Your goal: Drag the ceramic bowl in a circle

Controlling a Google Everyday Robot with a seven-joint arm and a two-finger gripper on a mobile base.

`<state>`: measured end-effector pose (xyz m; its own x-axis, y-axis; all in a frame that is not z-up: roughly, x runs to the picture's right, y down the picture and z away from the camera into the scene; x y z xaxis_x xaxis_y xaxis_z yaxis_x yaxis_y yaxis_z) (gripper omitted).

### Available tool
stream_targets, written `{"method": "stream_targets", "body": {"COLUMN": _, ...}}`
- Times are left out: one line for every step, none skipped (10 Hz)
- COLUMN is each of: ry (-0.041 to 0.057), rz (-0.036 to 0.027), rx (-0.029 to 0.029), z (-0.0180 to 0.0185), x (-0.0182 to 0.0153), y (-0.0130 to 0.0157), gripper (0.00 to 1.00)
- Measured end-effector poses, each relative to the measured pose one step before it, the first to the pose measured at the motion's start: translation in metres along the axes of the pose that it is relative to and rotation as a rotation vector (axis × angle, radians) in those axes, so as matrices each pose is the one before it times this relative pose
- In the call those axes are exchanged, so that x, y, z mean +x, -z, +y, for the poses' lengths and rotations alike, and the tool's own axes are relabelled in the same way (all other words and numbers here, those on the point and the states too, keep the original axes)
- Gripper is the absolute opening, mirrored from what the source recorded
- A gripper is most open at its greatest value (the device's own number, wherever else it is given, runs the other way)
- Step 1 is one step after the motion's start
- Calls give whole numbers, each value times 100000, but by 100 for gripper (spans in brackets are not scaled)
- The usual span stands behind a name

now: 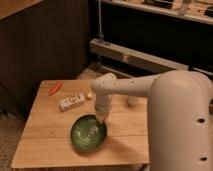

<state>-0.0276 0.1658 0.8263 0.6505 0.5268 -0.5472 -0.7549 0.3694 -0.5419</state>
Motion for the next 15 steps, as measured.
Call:
{"method": "stream_targets", "body": {"ry": 123, "rz": -468, "rx": -1126, "z": -489, "x": -2049, "y": 230, "gripper": 16}}
{"method": "stream_targets", "body": {"ry": -704, "rz": -540, "rx": -669, "z": -784, "x": -1745, "y": 394, "gripper": 16}}
{"method": "stream_targets", "body": {"ry": -2017, "rz": -246, "rx": -10, "z": -1462, "x": -1098, "y": 420, "gripper": 16}}
{"method": "stream_targets", "body": {"ry": -1874, "rz": -362, "rx": -131, "z": -1047, "x": -470, "y": 329, "gripper": 16}}
{"method": "stream_targets", "body": {"ry": -2805, "rz": -412, "rx": -45, "z": -1259, "x": 45, "y": 409, "gripper": 16}}
{"method": "stream_targets", "body": {"ry": -2413, "rz": 15, "rx": 227, "z": -875, "x": 746, "y": 274, "gripper": 16}}
{"method": "stream_targets", "body": {"ry": -2356, "rz": 26, "rx": 215, "z": -805, "x": 927, "y": 282, "gripper": 16}}
{"method": "stream_targets", "body": {"ry": -3197, "rz": 133, "rx": 322, "z": -1293, "x": 1628, "y": 326, "gripper": 16}}
{"method": "stream_targets", "body": {"ry": -3687, "rz": 183, "rx": 426, "z": -1740, "x": 2356, "y": 394, "gripper": 16}}
{"method": "stream_targets", "body": {"ry": -3143, "rz": 128, "rx": 283, "z": -1571, "x": 1977, "y": 287, "gripper": 16}}
{"method": "stream_targets", "body": {"ry": -2853, "rz": 174, "rx": 4, "z": -1360, "x": 1941, "y": 210, "gripper": 16}}
{"method": "stream_targets", "body": {"ry": -2523, "rz": 743, "rx": 138, "z": -1320, "x": 2103, "y": 35, "gripper": 16}}
{"method": "stream_targets", "body": {"ry": -1071, "rz": 2425, "rx": 955, "z": -1287, "x": 2557, "y": -315, "gripper": 16}}
{"method": "stream_targets", "body": {"ry": 1301, "rz": 2267, "rx": 582, "z": -278, "x": 1642, "y": -597, "gripper": 16}}
{"method": "stream_targets", "body": {"ry": 3965, "rz": 2782, "rx": 999, "z": 745, "x": 2319, "y": -1053, "gripper": 16}}
